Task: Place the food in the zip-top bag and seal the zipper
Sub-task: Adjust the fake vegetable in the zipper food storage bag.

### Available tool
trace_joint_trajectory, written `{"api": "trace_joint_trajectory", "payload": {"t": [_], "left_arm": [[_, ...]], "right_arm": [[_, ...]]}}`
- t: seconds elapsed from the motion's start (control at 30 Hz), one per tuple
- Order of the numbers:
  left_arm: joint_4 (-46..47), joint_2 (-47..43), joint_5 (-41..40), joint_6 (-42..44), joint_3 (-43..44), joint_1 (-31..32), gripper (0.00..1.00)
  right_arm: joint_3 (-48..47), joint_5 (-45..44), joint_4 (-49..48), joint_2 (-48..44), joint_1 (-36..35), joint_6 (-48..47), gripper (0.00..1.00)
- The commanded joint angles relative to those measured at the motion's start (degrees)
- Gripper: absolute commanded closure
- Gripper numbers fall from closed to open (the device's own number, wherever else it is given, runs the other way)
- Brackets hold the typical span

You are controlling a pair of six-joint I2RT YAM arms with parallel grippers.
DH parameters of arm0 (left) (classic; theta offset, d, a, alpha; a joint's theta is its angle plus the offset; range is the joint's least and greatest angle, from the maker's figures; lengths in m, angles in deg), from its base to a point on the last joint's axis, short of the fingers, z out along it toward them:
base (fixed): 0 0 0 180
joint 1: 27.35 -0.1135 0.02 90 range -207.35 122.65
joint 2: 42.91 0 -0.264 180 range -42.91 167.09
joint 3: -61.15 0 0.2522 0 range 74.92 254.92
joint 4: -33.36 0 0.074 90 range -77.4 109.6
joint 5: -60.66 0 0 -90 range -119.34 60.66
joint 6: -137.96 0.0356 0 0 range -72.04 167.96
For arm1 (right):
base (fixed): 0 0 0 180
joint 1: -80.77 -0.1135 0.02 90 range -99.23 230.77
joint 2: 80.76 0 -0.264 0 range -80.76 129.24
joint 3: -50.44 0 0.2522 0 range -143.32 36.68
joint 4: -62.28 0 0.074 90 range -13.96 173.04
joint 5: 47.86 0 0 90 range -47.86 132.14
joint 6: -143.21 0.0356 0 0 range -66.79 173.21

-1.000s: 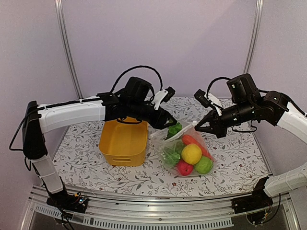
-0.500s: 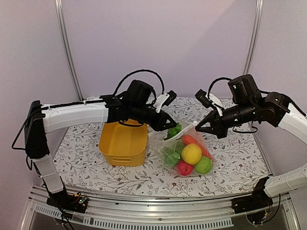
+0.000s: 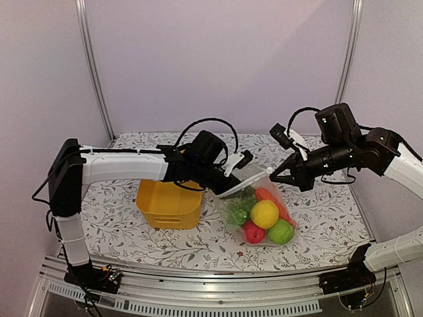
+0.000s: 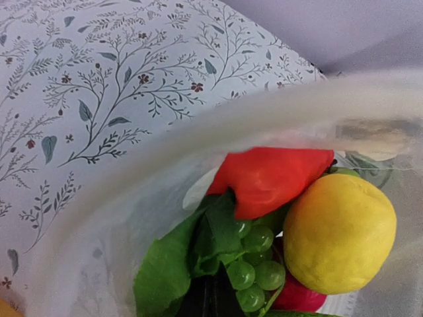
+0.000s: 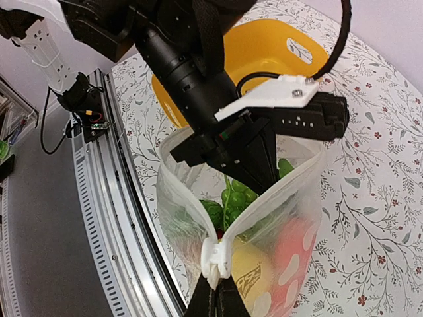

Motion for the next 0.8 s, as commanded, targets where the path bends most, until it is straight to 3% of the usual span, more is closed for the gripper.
{"api": "trace_joint_trajectory", "payload": {"t": [0.0, 0.3, 0.47, 0.67, 0.77], "left_arm": [[-1.7, 4.7, -1.2, 2.0, 1.1, 3.0, 1.0], [-5.0, 3.3, -4.5, 0.7, -1.0, 3.3, 0.98], [0.5, -2.3, -5.0, 2.5, -1.3, 3.3, 0.57], [4.2, -8.0, -6.2, 5.9, -1.6, 3.1, 0.31], [2.0, -9.6, -4.9, 7.6, -0.8, 2.7, 0.26]], "right_arm": [[-0.9, 0.6, -2.4, -1.7, -0.5, 0.4, 1.0], [1.3, 0.0, -4.1, -4.0, -0.5, 1.8, 1.0], [2.0, 0.4, -4.8, -3.2, -0.5, 1.9, 1.0], [1.9, 0.2, -5.1, -2.3, -0.5, 1.4, 1.0], [2.0, 0.3, -5.5, -2.0, -0.5, 1.4, 1.0]]}}
